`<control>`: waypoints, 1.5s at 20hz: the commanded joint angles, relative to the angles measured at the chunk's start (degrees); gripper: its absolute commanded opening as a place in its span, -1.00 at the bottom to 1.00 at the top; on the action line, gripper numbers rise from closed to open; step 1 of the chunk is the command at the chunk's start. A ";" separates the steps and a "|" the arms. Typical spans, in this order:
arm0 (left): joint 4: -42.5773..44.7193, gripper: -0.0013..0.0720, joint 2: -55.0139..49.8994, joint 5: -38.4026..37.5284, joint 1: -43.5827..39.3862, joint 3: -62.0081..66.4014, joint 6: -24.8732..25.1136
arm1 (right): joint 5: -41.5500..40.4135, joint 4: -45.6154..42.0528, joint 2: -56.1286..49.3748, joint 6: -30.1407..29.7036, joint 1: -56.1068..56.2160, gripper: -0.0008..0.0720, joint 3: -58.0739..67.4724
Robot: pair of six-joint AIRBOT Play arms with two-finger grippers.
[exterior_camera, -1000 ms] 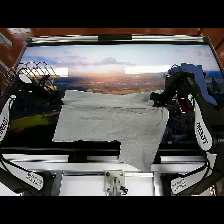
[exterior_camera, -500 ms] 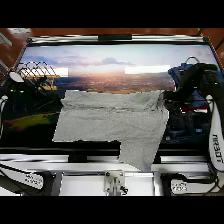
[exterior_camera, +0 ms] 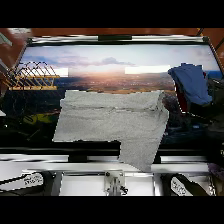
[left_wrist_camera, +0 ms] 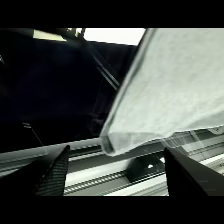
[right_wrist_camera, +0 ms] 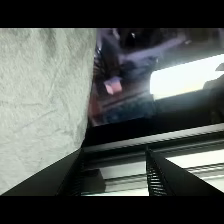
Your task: Fold the shirts.
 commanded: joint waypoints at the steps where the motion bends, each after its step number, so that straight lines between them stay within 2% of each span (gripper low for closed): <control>1: -1.33 0.96 1.33 6.62 0.59 -6.60 2.91 | 2.29 1.46 3.26 -0.22 -1.11 0.42 -3.39; 4: -4.66 0.96 1.33 8.33 -1.25 -7.34 4.98 | 2.62 1.51 3.28 -0.07 -1.11 0.42 -3.39; 9: -10.43 0.95 1.31 10.23 -2.43 -7.52 4.52 | 2.47 1.62 3.26 -0.04 -1.11 0.42 -3.39; 13: -10.80 0.89 1.31 10.19 -5.75 -9.97 3.61 | 1.97 1.46 3.26 0.17 -1.14 0.42 -4.04; 14: -10.80 0.40 1.31 10.19 -6.34 -10.40 3.48 | 1.11 1.49 3.28 0.15 -1.11 0.42 -5.27; 15: -10.80 -0.24 1.31 10.14 -6.56 -10.54 3.48 | -0.20 2.12 3.28 0.15 -1.11 0.42 -7.13; 16: -10.80 -0.73 1.36 10.14 -6.49 -10.51 3.50 | -1.70 3.34 3.30 -0.17 -1.11 0.42 -9.86; 17: -10.82 -0.87 1.36 10.21 -6.40 -10.51 3.50 | -1.57 6.29 3.87 -2.12 -1.11 0.42 -13.64; 19: -10.82 -0.87 1.46 10.14 -6.40 -10.51 3.50 | 1.14 10.88 6.32 -4.09 -1.14 0.42 -22.47; 23: -10.82 -0.87 1.57 10.16 -6.40 -10.51 3.74 | 5.73 19.45 10.47 -1.46 -0.31 0.42 -37.99; 24: -10.82 -0.87 1.57 10.16 -6.40 -10.51 3.85 | 7.41 21.81 10.71 -2.67 1.44 0.42 -39.78; 27: -11.06 -0.87 1.57 9.92 -6.40 -10.51 3.69 | 13.16 13.92 10.64 0.79 7.19 0.42 -41.24; 30: -11.08 -0.87 1.57 9.35 -6.40 -10.49 3.98 | 16.11 12.70 10.62 2.51 7.56 0.42 -41.27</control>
